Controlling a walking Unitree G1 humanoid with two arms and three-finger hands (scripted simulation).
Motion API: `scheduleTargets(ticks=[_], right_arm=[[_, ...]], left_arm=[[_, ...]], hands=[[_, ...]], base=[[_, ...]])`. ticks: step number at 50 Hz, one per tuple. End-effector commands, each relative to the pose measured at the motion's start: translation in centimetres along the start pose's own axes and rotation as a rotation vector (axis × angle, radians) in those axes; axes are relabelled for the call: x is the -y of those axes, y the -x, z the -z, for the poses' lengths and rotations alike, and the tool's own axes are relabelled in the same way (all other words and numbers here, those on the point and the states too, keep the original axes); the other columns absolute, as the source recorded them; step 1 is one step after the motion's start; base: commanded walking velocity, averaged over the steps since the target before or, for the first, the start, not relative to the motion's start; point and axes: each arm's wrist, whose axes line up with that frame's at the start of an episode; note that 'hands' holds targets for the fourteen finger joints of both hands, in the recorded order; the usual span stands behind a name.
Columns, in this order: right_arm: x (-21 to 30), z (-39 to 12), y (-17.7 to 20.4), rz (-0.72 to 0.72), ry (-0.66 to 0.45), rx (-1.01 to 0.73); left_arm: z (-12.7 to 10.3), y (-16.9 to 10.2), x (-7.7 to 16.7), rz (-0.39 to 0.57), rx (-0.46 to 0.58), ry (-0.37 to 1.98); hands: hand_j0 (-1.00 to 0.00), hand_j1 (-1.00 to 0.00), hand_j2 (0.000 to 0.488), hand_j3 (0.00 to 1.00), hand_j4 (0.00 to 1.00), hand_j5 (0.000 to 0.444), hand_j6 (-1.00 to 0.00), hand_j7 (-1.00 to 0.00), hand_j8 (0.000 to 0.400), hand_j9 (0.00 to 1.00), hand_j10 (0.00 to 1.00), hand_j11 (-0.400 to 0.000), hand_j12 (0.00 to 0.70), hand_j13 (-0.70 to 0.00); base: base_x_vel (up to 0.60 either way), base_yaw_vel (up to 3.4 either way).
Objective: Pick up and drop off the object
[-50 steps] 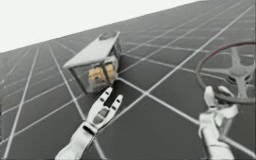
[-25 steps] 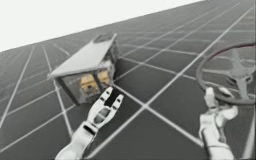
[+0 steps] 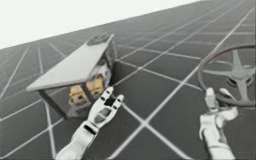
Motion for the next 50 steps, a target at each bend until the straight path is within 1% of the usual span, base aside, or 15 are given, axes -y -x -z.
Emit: scheduleTargets(ticks=[1,50], right_arm=[[-1.35,-0.58,0.49,-0.048,0.003,0.028],[-1.35,-0.58,0.49,-0.048,0.003,0.028]], left_arm=[[-0.17,0.34,-0.55,0.001,0.013,0.022],[-0.17,0.34,-0.55,0.001,0.013,0.022]], hands=[[0.0,0.0,0.0,1.0,1.0,0.0,0.0,0.0,0.0,1.0,1.0,-0.4,0.0,-0.7],[0.0,0.0,0.0,1.0,1.0,0.0,0.0,0.0,0.0,1.0,1.0,-0.4,0.0,-0.7]], base=[[0.59,0.03],[0.6,0.0]])
